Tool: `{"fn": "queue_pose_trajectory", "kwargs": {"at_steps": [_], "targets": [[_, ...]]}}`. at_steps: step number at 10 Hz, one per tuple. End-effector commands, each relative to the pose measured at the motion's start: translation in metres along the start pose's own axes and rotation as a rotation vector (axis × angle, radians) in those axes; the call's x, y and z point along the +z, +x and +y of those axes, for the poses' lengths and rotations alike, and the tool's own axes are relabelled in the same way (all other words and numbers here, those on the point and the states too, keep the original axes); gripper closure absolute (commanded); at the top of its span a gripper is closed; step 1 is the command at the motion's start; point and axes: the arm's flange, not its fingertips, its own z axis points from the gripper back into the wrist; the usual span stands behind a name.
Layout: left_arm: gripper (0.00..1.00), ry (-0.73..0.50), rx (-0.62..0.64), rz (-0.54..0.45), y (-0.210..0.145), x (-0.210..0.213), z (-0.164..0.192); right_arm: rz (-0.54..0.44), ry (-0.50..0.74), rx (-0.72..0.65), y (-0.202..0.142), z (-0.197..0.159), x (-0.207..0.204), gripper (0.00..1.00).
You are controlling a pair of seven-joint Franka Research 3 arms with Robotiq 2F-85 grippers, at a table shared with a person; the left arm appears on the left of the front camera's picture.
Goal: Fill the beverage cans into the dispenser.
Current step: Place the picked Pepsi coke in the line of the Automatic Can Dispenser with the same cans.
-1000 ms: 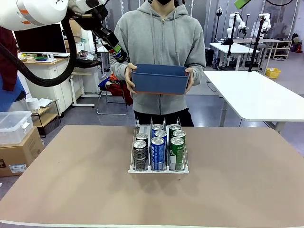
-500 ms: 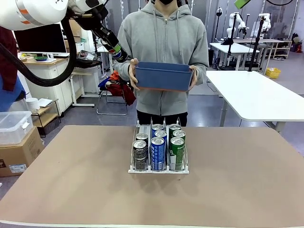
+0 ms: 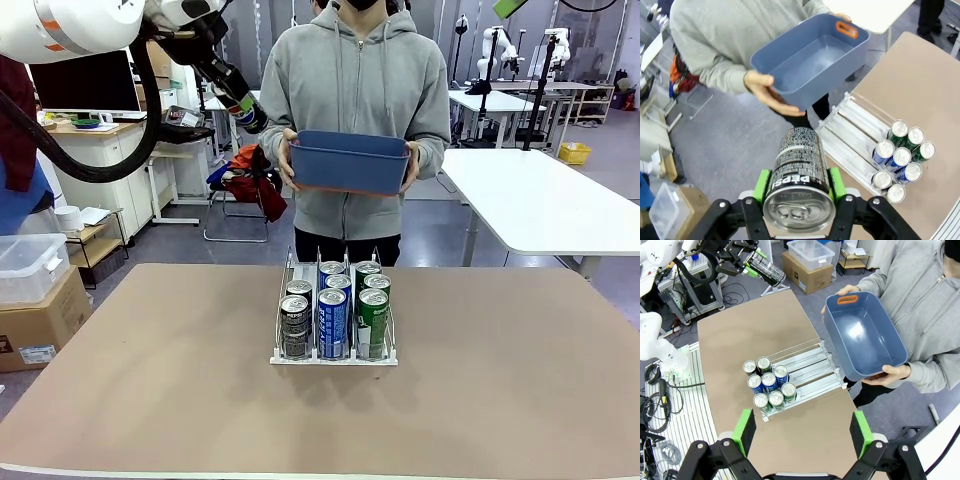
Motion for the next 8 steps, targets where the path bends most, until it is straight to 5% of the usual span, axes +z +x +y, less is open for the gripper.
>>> {"fn": "queue_pose_trajectory", "kwargs": {"at_steps": [1,4,8], "targets": [[0.42,0.045,0.098,0.167,-0.005,-0.006,-0.014,-0.004,-0.002,-0.001,0.001,0.0,0.002,0.0],[0.42,0.001,0.096,0.305,-0.016,-0.006,-0.023,-0.004,-0.002,-0.001,0.001,0.0,0.002,0.0],[0.42,-0.054,0.015,0.335,-0.06,0.028,-0.061,-0.004,-0.002,-0.001,0.001,0.0,0.002,0.0]]}}
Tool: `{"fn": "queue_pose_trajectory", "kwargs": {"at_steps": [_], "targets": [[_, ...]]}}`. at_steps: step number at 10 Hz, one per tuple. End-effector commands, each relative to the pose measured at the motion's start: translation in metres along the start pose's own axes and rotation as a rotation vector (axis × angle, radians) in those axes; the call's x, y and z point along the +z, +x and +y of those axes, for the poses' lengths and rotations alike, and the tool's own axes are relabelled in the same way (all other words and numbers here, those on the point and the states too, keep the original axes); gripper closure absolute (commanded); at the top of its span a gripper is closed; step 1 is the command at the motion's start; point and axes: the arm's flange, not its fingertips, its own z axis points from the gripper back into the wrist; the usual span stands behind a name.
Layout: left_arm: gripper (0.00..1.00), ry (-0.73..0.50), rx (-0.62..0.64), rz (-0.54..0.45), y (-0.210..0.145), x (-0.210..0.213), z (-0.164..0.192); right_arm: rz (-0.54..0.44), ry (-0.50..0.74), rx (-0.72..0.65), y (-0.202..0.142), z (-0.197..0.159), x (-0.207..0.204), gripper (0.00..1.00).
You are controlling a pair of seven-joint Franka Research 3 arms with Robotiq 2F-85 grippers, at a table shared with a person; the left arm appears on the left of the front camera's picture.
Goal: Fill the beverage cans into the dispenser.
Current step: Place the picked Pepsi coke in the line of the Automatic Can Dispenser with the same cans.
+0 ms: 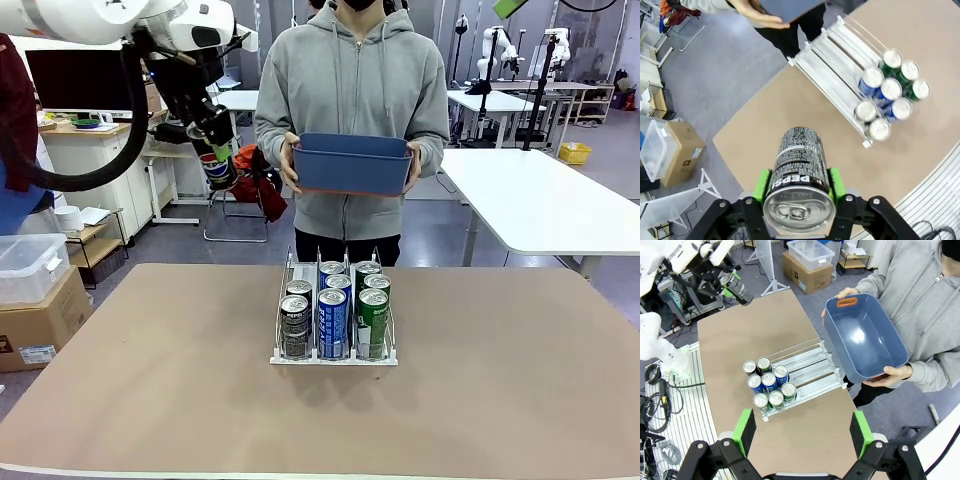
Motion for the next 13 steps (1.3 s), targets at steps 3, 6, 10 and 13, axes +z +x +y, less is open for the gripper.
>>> {"fn": "queue_pose_trajectory", "kwargs": {"at_steps": [3,6,10,13], "targets": [[0.42,-0.138,-0.081,-0.043,-0.056,0.01,-0.038,-0.004,-0.002,-0.001,0.001,0.0,0.002,0.0],[0.42,-0.214,-0.071,-0.053,-0.058,0.008,-0.036,-0.004,-0.002,-0.001,0.001,0.0,0.002,0.0],[0.42,-0.167,-0.08,-0.033,-0.057,0.005,-0.053,-0.004,-0.002,-0.001,0.001,0.0,0.002,0.0],[0.42,-0.174,-0.073,-0.023,-0.065,-0.002,-0.076,-0.004,-0.002,-0.001,0.001,0.0,0.002,0.0]]}}
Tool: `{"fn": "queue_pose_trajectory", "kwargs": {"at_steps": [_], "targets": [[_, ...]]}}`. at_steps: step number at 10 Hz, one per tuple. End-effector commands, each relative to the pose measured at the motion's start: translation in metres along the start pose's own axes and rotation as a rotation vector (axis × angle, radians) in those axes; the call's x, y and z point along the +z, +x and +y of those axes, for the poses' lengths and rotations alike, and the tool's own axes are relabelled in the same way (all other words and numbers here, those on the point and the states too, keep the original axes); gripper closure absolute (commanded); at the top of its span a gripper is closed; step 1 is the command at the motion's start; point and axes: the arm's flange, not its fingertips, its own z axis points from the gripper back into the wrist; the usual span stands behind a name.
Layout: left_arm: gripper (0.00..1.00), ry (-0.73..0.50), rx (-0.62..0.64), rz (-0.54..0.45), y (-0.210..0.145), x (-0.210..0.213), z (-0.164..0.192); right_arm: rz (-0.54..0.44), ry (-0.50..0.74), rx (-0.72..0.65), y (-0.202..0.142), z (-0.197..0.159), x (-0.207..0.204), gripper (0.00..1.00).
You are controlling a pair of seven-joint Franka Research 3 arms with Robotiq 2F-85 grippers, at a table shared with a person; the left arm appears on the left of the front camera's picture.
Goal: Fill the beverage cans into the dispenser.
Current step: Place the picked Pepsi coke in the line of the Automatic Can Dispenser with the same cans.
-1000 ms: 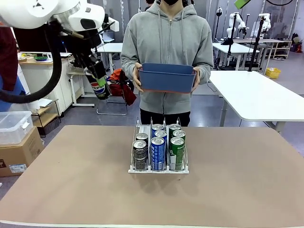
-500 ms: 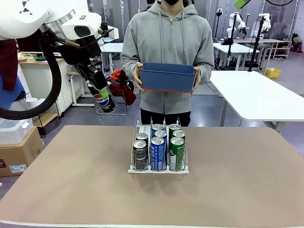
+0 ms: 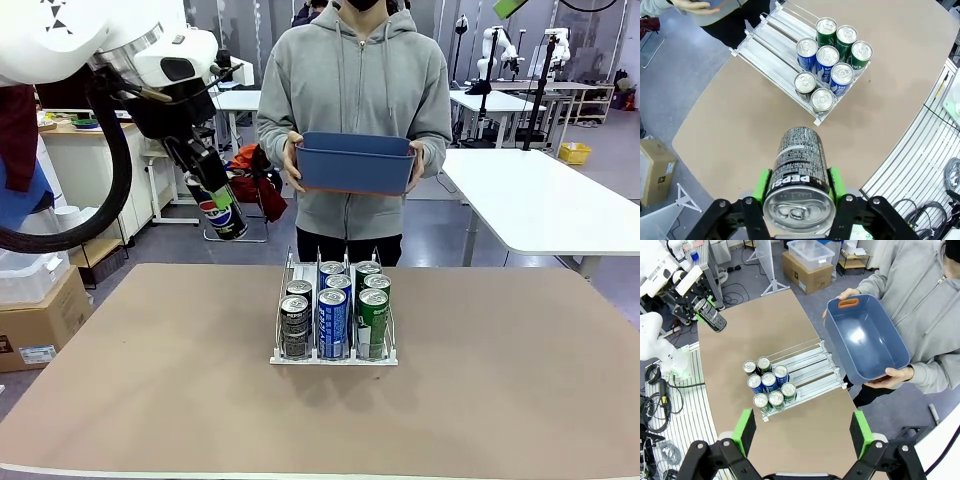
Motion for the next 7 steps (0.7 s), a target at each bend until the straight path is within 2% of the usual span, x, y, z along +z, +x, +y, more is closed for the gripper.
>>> {"fn": "queue_pose_trajectory", "kwargs": {"at_steps": [1,2,4,7], "targets": [[0.42,-0.002,0.033,-0.003,-0.011,-0.017,-0.034,-0.004,-0.002,-0.001,0.001,0.0,0.002,0.0],[0.42,0.008,0.081,0.008,-0.022,-0.027,-0.044,-0.004,-0.002,-0.001,0.001,0.0,0.002,0.0],[0.42,-0.009,0.171,-0.032,-0.042,-0.043,-0.072,-0.004,-0.002,-0.001,0.001,0.0,0.002,0.0],[0.42,-0.096,0.079,-0.034,-0.051,-0.098,-0.088,-0.004,-0.002,-0.001,0.001,0.0,0.002,0.0]]}}
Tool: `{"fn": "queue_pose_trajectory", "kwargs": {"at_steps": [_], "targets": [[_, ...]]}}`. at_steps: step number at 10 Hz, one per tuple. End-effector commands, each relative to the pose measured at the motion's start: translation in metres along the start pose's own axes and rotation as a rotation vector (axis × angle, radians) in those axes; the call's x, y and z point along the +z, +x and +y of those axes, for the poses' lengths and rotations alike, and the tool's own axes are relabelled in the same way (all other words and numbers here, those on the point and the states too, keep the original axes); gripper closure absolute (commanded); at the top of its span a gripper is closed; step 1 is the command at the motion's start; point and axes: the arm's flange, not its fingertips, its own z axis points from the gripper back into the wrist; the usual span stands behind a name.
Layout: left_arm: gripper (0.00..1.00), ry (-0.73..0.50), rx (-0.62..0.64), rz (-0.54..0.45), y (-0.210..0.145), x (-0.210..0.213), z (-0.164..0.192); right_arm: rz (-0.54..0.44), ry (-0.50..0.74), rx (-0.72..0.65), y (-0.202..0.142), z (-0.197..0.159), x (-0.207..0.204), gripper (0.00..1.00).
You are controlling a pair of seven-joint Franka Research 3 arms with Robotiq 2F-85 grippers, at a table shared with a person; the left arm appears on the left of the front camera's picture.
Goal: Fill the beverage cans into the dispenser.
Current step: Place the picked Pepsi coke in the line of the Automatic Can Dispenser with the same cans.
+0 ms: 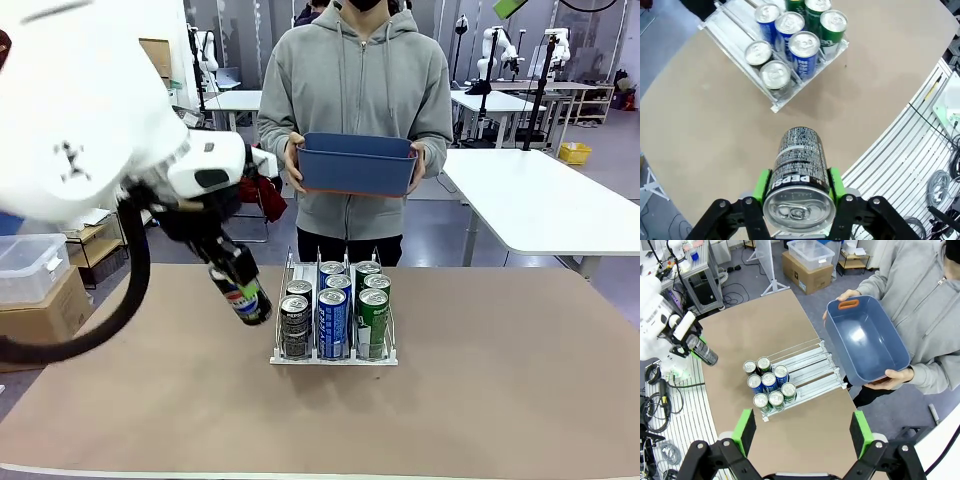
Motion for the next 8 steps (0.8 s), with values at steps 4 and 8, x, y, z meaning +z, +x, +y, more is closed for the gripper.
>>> {"fn": "queue_pose_trajectory", "kwargs": {"at_steps": [4,8], "targets": [[0.42,-0.07,-0.161,0.01,0.013,-0.074,-0.002,-0.004,-0.002,-0.001,0.001,0.0,0.002,0.0],[0.42,-0.036,-0.139,0.019,0.007,-0.065,-0.006,-0.004,-0.002,-0.001,0.001,0.0,0.002,0.0]]}}
